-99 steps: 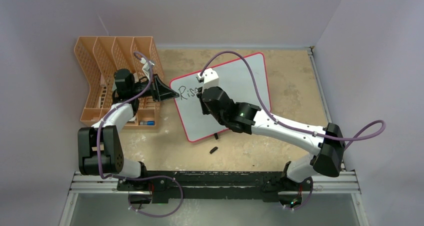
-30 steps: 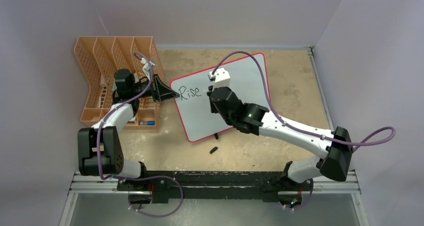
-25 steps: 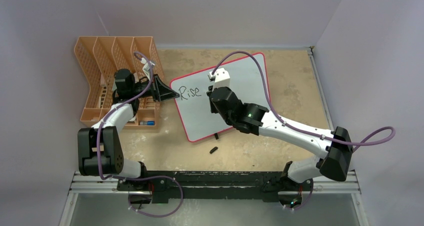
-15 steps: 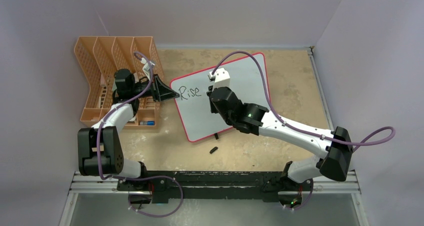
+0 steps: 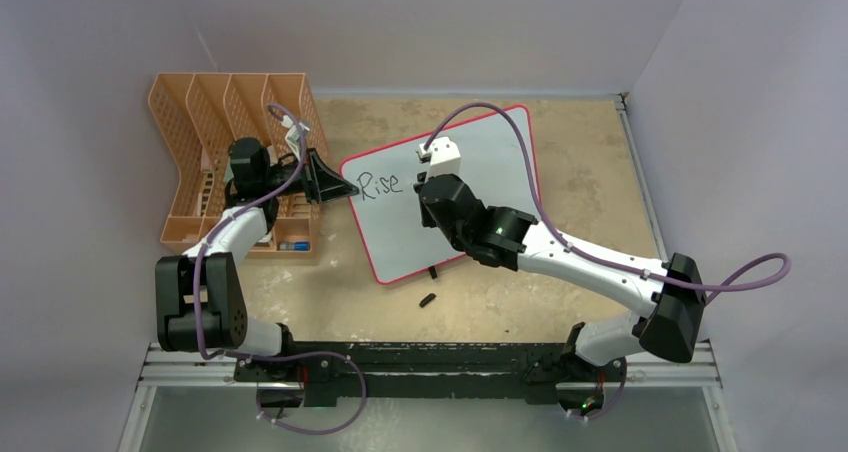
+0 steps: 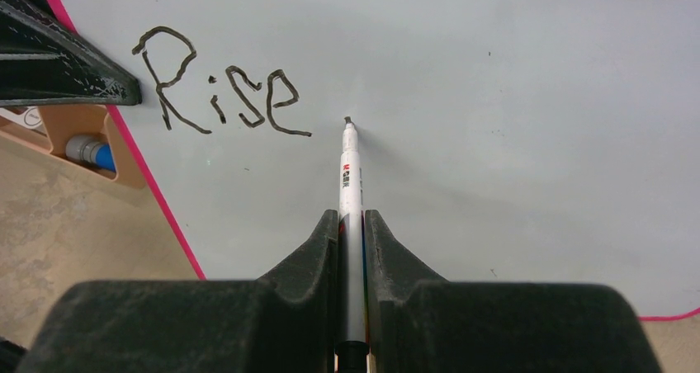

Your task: Write a sentence on the whiteboard

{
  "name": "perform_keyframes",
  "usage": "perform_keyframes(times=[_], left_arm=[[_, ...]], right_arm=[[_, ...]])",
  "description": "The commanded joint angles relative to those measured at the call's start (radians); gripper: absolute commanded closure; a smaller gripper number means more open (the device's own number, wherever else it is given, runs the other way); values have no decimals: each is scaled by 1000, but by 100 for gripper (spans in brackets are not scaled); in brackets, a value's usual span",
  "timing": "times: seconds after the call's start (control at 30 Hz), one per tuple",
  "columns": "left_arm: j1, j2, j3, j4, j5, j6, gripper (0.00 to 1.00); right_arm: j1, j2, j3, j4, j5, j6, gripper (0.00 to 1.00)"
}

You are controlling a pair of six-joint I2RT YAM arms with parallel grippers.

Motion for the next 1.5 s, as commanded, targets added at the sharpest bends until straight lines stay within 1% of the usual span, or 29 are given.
perform_keyframes(times=[0.0,0.23,0.27,0.53,0.9,1.47], left_arm=[[-20,-16,18,-13,3,35,100],[-20,-16,20,-18,-2,38,100],[-20,-16,21,-20,-4,39,100],[-20,-19,22,-27,-5,44,100],[-20,-16,22,-28,-7,44,100],[-21,-18,23,-29,-5,44,100]], right_arm=[[-7,-28,13,-1,10,10,100],[-8,-99,-11,17,-34,-6,100],[-12,-106,-22,23,-18,-15,100],[-85,-157,-83,73,-29,-33,100],[-90,-136,-67,107,-59,-47,100],[-91,-93,-46,136,-44,-67,100]])
